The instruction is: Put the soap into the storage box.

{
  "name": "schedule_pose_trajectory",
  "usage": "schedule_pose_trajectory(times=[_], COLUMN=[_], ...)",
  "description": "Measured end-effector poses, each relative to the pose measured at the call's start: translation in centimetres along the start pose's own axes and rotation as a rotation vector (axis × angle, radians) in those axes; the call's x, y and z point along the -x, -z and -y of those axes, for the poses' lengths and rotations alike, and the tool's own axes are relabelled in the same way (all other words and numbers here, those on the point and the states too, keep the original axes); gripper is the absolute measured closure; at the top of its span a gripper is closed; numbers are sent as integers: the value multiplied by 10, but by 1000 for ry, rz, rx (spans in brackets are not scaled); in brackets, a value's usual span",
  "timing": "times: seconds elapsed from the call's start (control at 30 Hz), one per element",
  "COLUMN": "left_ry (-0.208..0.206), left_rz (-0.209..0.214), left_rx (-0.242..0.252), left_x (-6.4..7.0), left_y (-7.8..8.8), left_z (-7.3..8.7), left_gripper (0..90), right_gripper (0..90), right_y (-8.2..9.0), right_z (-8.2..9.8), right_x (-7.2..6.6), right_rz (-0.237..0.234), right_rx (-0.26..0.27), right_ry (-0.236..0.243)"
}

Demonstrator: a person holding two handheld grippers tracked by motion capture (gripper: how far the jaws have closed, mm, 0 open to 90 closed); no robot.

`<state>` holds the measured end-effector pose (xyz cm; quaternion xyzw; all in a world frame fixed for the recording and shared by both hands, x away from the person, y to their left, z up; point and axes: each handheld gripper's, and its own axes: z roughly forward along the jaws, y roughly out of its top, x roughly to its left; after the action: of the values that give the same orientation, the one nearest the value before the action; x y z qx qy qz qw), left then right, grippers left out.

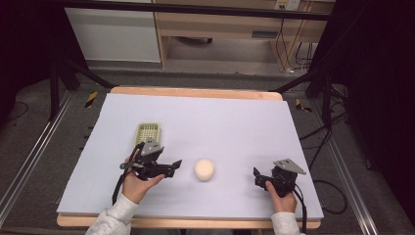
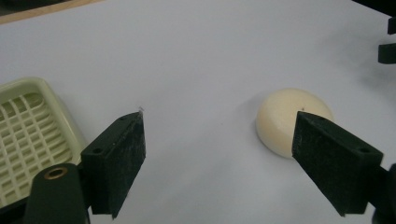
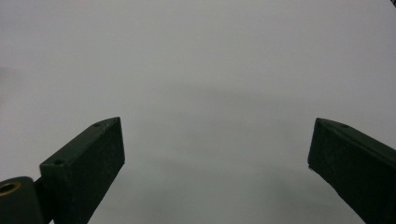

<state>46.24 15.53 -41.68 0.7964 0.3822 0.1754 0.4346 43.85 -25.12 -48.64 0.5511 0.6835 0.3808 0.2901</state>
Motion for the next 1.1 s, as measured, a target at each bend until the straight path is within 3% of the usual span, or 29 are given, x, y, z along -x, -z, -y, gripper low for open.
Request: schedule_pose_trajectory(times=[0.5,1.1], left_ry=[-9,-15], left_rz=[26,57], left_rx=[-6,-19], left_x=[18,37], left_y=[-15,-34], left_z=[-14,-18], left_gripper=[175,177], right_gripper=[42,42], right_y=[0,0], right_z=[0,0], right_x=[0,0], right_rz=[-2,-4], right_rx=[-1,-1], right_ry=[0,0])
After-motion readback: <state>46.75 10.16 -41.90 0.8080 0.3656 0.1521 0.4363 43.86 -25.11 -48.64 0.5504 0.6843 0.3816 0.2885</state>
